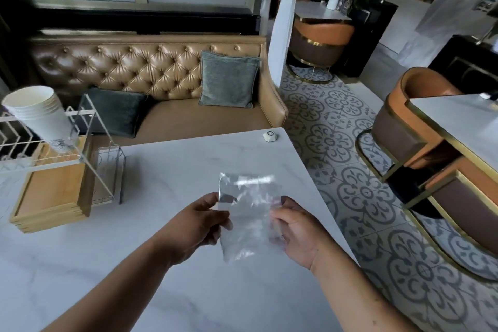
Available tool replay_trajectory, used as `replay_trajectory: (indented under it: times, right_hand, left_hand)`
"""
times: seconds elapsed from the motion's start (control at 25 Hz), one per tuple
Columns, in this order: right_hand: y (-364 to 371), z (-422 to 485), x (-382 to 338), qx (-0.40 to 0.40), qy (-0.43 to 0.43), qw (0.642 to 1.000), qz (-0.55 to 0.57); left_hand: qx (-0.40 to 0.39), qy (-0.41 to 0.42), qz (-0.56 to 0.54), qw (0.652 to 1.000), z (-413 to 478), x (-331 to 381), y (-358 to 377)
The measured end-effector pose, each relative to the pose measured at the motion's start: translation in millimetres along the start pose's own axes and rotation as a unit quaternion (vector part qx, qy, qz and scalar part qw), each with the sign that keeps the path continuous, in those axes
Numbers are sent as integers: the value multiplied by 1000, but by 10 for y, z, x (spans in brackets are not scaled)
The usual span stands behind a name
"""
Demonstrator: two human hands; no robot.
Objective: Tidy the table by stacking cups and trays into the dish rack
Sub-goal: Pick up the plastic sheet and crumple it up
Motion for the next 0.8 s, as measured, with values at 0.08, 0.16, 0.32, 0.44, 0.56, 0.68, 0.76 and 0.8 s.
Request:
replay_trajectory:
  times: [0.08,0.16,0.32,0.44,0.56,0.68,0.76,0.8]
  right_hand:
    - [-310,104,-109,-10,-25,1000,17]
    - [-650,216,-242,-8,-58,998,-10]
    - [-1567,430,-553,23,-142,974,-174]
    - [-2314,564,-754,35,-141,963,-226]
    - [-2895,740,-861,65,-167,926,-332]
    - [-3067,935,-794,46,-196,862,-465]
    - [-3175,1097,-745,66,-230,820,-520]
    - [-3252,1176,-739,91,-248,800,-538]
  left_hand:
    - [-17,15,10,1000,106,39,347]
    - [-9,11,11,1000,218,80,707]
    - [-25,18,88,996,498,95,1625]
    - [-31,147,246,958,733,80,2371]
    - [-25,263,394,880,917,47,3114]
    - [-51,323,442,835,1032,-37,3682]
    - [-56,341,447,825,1135,-92,3892]
    - [-49,341,449,825,1213,-124,3922]
Point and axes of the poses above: each hand's wrist, its own z-axis towards the middle knuckle, its own y-axis out of the palm, x = y × z, the point moved 4 cm from there along z, towards the middle knuckle, and after that the axes turned 15 degrees about x, right-handed, at the moved point
